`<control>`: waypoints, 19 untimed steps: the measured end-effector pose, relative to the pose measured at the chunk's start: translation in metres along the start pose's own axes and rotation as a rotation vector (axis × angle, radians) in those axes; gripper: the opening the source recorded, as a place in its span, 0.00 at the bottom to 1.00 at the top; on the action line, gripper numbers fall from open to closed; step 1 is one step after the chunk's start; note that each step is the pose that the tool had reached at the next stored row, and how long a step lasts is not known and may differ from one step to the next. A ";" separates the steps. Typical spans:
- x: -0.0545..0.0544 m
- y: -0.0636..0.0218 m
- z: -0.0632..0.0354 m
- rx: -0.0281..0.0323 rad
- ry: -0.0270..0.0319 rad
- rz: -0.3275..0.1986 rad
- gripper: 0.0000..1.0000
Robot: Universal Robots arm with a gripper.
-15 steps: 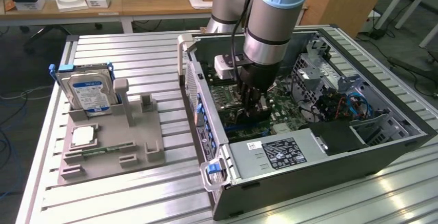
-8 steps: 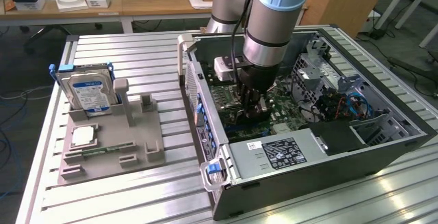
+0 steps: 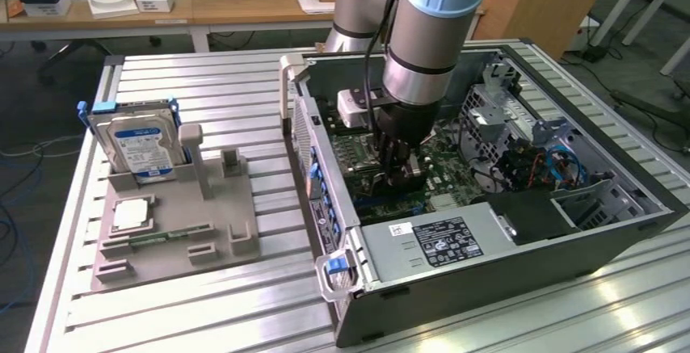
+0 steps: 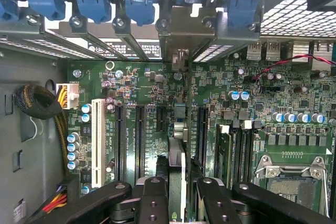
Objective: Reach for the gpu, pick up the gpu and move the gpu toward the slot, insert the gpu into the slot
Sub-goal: 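Insert the gpu into the slot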
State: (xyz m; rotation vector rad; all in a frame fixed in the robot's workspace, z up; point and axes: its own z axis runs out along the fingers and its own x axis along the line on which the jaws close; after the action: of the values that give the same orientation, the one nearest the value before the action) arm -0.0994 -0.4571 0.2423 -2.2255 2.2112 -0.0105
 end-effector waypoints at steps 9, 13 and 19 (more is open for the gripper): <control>-0.001 0.0001 -0.0001 -0.0001 0.0005 0.000 0.26; -0.001 0.0000 0.0000 0.0000 0.0002 0.000 0.26; -0.002 0.0000 -0.0009 0.0001 -0.0003 0.000 0.26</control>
State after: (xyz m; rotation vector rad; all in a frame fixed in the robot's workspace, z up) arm -0.0995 -0.4556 0.2432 -2.2253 2.2111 -0.0103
